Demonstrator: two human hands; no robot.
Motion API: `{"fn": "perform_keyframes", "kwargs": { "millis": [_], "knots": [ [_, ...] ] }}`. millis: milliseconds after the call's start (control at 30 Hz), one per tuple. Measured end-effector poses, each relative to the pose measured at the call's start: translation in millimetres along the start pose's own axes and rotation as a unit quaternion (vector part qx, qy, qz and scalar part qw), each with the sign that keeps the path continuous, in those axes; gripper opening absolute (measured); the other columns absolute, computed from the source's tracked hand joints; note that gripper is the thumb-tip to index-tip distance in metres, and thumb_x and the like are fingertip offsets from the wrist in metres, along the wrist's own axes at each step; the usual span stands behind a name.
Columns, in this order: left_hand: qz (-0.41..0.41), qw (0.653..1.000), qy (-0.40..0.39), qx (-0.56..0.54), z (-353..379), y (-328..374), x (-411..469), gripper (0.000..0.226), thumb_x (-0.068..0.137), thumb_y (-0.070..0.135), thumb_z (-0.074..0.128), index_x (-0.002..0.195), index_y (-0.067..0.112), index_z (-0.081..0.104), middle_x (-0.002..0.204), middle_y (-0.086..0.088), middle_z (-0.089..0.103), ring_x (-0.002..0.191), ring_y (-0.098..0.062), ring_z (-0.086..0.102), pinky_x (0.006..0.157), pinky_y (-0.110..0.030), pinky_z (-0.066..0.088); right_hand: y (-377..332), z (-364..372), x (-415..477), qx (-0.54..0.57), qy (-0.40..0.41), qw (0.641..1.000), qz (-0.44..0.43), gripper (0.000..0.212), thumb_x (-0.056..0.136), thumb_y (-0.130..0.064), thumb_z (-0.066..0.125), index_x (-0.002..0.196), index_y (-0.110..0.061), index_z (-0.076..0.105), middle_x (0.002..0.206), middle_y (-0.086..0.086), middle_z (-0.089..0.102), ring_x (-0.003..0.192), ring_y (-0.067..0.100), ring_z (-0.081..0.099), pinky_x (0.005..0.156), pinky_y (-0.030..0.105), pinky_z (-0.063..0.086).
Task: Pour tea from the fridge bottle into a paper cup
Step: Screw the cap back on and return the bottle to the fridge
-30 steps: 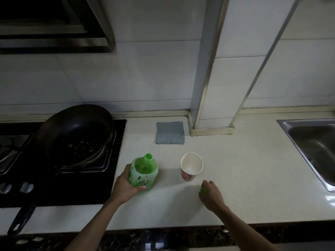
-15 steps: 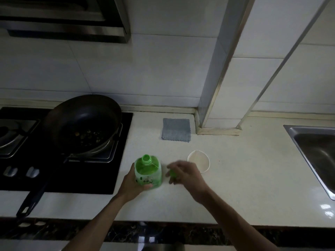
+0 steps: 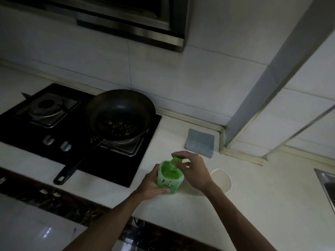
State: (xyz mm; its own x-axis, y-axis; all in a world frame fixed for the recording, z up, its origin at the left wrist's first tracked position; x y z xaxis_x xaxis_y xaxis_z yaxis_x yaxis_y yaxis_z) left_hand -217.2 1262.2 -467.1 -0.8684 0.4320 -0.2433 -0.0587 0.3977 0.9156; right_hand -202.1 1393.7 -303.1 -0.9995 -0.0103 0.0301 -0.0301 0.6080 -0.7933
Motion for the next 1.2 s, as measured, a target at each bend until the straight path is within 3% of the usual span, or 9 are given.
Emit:
{"fn": "perform_keyframes", "kwargs": {
  "millis": [200, 500, 633, 767, 833, 933, 1000, 1100, 1200],
  "knots": [
    [-0.004, 1.0, 0.0, 0.004, -1.1, 1.9, 0.4, 0.076, 0.058, 0.025, 0.087, 0.119, 0.039, 0.044, 0.102, 0.005, 0.07, 0.093, -0.003, 0.068, 0.079, -0.031, 0.059, -26.6, 17.3, 3.5, -0.171, -0.065, 0.975, -0.125, 0.028, 0.084, -0.006, 0.069, 0.11, -0.015, 0.069, 0.11, -0.002, 0.069, 0.102, 0.016, 0.055, 0.09, 0.027, 0.045],
    [-0.002, 1.0, -0.006, 0.008, -2.6, 4.5, 0.3, 0.08, 0.055, 0.023, 0.088, 0.112, 0.055, 0.041, 0.104, 0.008, 0.069, 0.095, -0.001, 0.067, 0.078, -0.029, 0.059, -50.6, 39.0, -3.5, -0.349, -0.167, 0.861, -0.331, 0.025, 0.073, 0.002, 0.077, 0.094, -0.011, 0.074, 0.094, 0.001, 0.074, 0.094, 0.022, 0.062, 0.071, 0.036, 0.055],
    [-0.004, 1.0, -0.014, 0.003, -1.8, 4.7, 1.7, 0.077, 0.056, 0.022, 0.088, 0.111, 0.051, 0.043, 0.103, 0.007, 0.069, 0.094, -0.002, 0.068, 0.078, -0.031, 0.06, -48.5, 34.2, 4.0, -0.361, -0.177, 0.866, -0.296, 0.016, 0.089, -0.014, 0.066, 0.103, -0.008, 0.071, 0.099, 0.006, 0.07, 0.095, 0.023, 0.061, 0.079, 0.04, 0.054],
    [-0.002, 1.0, -0.021, -0.002, -0.4, 4.1, 1.2, 0.076, 0.057, 0.02, 0.088, 0.113, 0.047, 0.044, 0.104, 0.006, 0.069, 0.095, -0.004, 0.067, 0.078, -0.03, 0.06, -37.7, 19.9, 13.9, -0.433, -0.17, 0.873, -0.147, 0.071, 0.096, -0.061, 0.02, 0.087, -0.007, 0.066, 0.074, 0.007, 0.061, 0.069, 0.023, 0.059, 0.071, 0.042, 0.054],
    [0.0, 1.0, -0.026, 0.0, -0.2, 5.2, 0.9, 0.076, 0.058, 0.021, 0.088, 0.113, 0.048, 0.043, 0.105, 0.007, 0.068, 0.097, -0.003, 0.067, 0.078, -0.028, 0.06, -32.8, 5.2, 15.4, -0.456, -0.146, 0.872, -0.103, 0.08, 0.091, -0.066, 0.008, 0.077, -0.009, 0.061, 0.064, 0.005, 0.054, 0.059, 0.022, 0.053, 0.068, 0.041, 0.054],
    [0.004, 1.0, -0.025, -0.004, -0.6, 6.0, 1.7, 0.077, 0.059, 0.018, 0.088, 0.114, 0.048, 0.044, 0.106, 0.007, 0.068, 0.098, -0.003, 0.067, 0.079, -0.028, 0.059, -33.4, -2.5, 14.8, -0.394, -0.165, 0.897, -0.112, 0.045, 0.097, -0.054, 0.043, 0.122, -0.018, 0.052, 0.099, 0.008, 0.064, 0.085, 0.022, 0.061, 0.078, 0.04, 0.052],
    [0.004, 1.0, -0.024, -0.005, -1.2, 6.4, 1.6, 0.076, 0.059, 0.017, 0.088, 0.114, 0.047, 0.044, 0.106, 0.006, 0.068, 0.098, -0.003, 0.067, 0.078, -0.027, 0.059, -33.7, 11.6, 11.7, -0.367, -0.214, 0.894, -0.143, 0.05, 0.094, -0.034, 0.06, 0.139, -0.026, 0.039, 0.113, 0.006, 0.059, 0.099, 0.021, 0.059, 0.083, 0.04, 0.052],
    [0.005, 1.0, -0.028, -0.007, -0.6, 7.1, 1.7, 0.077, 0.058, 0.018, 0.088, 0.115, 0.043, 0.045, 0.106, 0.006, 0.068, 0.098, -0.004, 0.066, 0.078, -0.028, 0.059, -34.7, 28.0, 8.9, -0.403, -0.218, 0.874, -0.162, 0.039, 0.094, -0.022, 0.062, 0.132, -0.017, 0.053, 0.113, 0.007, 0.059, 0.105, 0.026, 0.061, 0.084, 0.043, 0.054],
    [0.004, 1.0, -0.03, -0.004, -0.1, 7.2, 2.1, 0.075, 0.056, 0.02, 0.089, 0.116, 0.035, 0.046, 0.105, 0.005, 0.068, 0.098, -0.005, 0.067, 0.08, -0.033, 0.06, -43.9, 24.6, 7.1, -0.474, -0.161, 0.846, -0.185, 0.037, 0.096, -0.035, 0.055, 0.124, -0.011, 0.055, 0.114, 0.008, 0.057, 0.105, 0.024, 0.054, 0.086, 0.039, 0.049]
  ]
}}
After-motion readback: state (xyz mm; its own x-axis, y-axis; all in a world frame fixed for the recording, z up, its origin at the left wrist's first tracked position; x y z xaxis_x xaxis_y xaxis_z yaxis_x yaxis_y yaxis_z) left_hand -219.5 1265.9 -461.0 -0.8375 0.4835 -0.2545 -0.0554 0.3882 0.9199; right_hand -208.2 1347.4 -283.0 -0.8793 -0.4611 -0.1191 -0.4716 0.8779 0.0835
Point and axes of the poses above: each hand's wrist, its own x-axis towards the middle knuckle, its own z-axis out of the palm, y = z × x, the point moved 10 cm from there along x, towards the middle knuckle
